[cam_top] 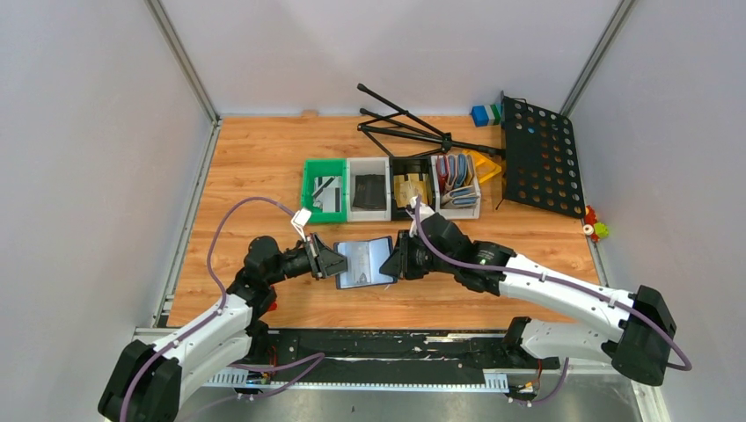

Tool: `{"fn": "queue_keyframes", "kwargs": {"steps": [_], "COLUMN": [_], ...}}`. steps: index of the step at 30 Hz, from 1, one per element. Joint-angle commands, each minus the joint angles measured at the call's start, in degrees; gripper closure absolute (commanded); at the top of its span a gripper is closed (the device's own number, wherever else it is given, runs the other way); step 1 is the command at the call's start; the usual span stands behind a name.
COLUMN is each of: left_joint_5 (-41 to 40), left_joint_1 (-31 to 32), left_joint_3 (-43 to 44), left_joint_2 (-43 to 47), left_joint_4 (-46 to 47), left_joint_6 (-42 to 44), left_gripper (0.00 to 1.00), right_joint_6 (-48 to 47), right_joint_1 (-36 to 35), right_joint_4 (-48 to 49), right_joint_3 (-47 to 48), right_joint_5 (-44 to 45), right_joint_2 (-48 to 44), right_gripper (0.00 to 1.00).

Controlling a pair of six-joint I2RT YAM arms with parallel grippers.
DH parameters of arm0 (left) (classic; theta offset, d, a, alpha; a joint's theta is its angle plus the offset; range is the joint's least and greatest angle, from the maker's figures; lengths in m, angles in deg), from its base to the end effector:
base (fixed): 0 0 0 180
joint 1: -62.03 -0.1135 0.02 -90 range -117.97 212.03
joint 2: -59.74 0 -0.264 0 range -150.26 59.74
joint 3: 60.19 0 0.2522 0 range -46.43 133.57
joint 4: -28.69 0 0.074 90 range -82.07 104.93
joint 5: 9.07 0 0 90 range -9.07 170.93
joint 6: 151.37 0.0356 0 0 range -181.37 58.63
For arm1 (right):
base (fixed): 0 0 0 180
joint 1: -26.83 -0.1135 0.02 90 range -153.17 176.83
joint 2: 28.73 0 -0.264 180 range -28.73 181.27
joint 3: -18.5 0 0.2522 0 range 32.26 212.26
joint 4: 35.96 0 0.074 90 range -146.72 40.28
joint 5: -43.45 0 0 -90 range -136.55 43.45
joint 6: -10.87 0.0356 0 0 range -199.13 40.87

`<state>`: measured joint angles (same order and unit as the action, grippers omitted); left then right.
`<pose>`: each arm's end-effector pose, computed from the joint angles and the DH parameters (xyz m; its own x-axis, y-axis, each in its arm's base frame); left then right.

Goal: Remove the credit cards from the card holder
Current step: Remove the credit card from the card holder.

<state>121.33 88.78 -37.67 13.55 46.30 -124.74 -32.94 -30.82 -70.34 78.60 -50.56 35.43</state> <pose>0.1403 -0.0966 0.1921 -0.8631 -0.3273 -0.3846 0.3273 0.2173 -0.9196 0.1275 0.2060 0.2652 -0.8596 -0.0118 -0.5109 -0.3636 0.7165 0.5953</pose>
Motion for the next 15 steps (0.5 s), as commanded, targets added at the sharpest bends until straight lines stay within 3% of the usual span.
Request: {"fn": "queue_keyframes", "kwargs": {"steps": [1,6,15], "left_joint_5": [0.3,-0.2,0.7], "left_joint_1": [-0.2,-0.2,-0.2], "left_joint_3": [0.7,-2.6,-3.8], "left_joint_2": [1.4,1.6,1.8], "left_joint_4": [2.6,9.2,15.9], "left_joint_6": [-1.3,-5.2,-9.4], "left_gripper": [0.74,0.54,0.39], "right_joint_6": [1.5,3.4,5.2], "right_joint_1": [0.7,1.3,1.4], "right_joint_4": [2.8,5.9,8.3], "right_joint_3": [-1.9,-4.1,-4.9], "right_joint_5": [0.3,-2.0,-5.2], "right_joint_2": [-3.5,-6.3,-6.0], "right_gripper": [0.95,0.97,0.99]}}
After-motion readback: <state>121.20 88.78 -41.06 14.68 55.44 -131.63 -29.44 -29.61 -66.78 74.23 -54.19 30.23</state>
